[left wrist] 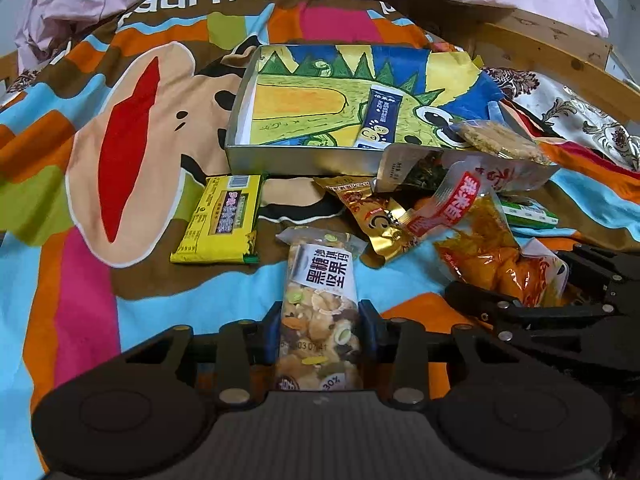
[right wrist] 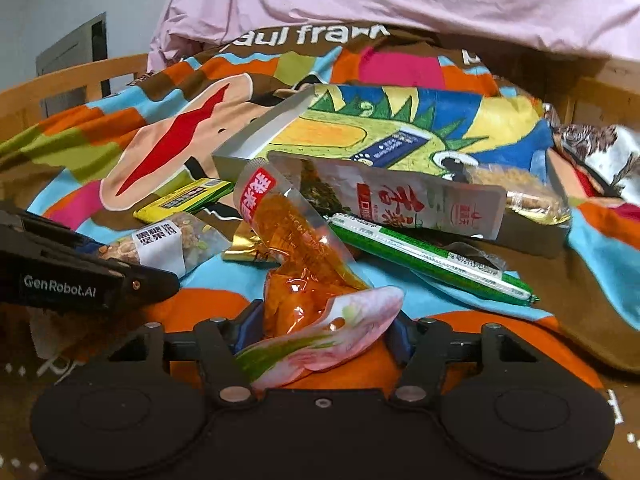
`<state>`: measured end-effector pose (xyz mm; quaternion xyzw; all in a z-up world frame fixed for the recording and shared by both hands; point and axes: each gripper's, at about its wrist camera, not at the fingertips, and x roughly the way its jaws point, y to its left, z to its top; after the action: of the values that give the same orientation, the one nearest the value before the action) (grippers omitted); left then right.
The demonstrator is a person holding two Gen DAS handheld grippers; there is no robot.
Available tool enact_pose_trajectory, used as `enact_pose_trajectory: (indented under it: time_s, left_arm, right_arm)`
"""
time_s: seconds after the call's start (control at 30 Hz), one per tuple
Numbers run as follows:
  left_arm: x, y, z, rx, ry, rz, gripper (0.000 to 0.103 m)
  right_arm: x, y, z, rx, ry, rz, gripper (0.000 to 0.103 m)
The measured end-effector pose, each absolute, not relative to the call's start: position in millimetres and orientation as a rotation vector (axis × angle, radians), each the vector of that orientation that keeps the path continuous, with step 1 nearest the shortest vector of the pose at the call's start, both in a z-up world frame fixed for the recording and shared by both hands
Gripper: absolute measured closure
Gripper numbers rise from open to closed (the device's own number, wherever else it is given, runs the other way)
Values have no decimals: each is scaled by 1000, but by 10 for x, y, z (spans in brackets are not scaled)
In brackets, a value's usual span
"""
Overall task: Organize snacks
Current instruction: 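Lift the nut bar with the left tool while the right lifts the orange pouch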
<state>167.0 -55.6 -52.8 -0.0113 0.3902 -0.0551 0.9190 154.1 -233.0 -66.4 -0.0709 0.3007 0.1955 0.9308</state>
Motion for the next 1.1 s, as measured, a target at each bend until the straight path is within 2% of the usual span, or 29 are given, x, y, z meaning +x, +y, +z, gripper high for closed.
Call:
enact_pose_trajectory:
  time_s: [0.53,1.1]
  left_arm:
    - [977,-561,-428,-149,727,-71,62]
    - [717,-625,-259,-196,667,-71,62]
  right_arm:
    - [703,-2432,-437,-152,491,388,39]
    - [531,-2617,-315,-85,491,369,39]
